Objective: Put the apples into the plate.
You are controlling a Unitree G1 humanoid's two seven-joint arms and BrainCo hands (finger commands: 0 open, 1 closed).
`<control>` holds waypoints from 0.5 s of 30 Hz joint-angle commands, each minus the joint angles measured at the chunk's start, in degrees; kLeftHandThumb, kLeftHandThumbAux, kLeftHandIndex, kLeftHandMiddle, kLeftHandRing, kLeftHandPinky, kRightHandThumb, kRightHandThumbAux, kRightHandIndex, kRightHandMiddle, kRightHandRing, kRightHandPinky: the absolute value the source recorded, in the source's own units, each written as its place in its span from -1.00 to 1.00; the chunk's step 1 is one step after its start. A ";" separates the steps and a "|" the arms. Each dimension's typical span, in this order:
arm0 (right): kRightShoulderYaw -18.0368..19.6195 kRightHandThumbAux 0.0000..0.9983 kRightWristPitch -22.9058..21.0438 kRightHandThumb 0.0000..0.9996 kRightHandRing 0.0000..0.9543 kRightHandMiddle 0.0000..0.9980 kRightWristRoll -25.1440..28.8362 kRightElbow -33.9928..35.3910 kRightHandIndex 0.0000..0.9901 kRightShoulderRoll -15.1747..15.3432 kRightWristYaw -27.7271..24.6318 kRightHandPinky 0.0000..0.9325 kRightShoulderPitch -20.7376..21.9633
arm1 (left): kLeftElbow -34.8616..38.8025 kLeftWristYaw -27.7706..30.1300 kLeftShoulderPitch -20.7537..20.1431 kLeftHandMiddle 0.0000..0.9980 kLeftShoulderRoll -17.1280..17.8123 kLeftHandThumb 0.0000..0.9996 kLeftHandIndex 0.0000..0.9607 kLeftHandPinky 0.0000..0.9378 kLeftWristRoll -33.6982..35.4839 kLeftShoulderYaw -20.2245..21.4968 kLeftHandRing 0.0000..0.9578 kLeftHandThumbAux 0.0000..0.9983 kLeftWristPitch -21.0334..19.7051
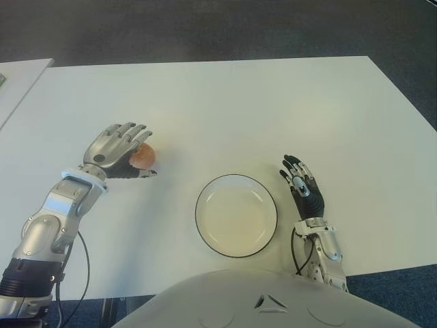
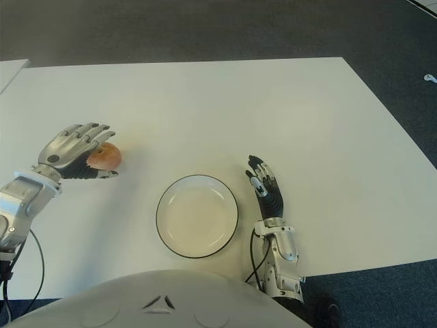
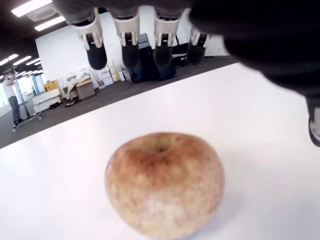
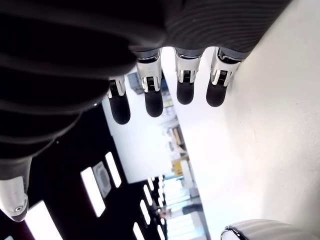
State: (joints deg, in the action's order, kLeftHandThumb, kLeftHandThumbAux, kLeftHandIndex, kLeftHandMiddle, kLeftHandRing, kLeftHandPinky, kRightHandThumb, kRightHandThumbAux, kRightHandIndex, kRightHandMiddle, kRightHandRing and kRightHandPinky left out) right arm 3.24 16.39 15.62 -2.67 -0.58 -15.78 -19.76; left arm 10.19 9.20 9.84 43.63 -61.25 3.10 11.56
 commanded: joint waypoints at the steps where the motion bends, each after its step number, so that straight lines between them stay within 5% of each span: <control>1: 0.13 0.04 -0.36 -0.45 -0.93 -0.73 -0.71 -1.50 -0.68 -0.08 0.46 -1.00 -0.42 | -2.00 -0.74 0.06 -1.00 1.29 -0.50 -0.96 -0.93 0.72 -1.29 -1.00 -0.33 -0.06; 15: 0.28 0.04 -0.06 -0.51 -0.91 -0.72 -1.36 -1.38 -0.66 0.40 0.49 -0.99 -0.55 | -8.15 -3.23 -1.08 -1.00 2.32 -0.47 -0.99 -0.96 2.09 -3.02 -1.00 -0.33 -1.04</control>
State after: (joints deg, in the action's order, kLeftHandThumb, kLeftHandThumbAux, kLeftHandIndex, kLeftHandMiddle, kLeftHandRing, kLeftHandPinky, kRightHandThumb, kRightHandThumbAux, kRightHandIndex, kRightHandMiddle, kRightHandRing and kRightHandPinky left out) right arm 3.35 16.83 14.82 -2.93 -0.24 -15.67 -19.79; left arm 3.67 6.90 9.68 45.43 -59.61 1.07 11.10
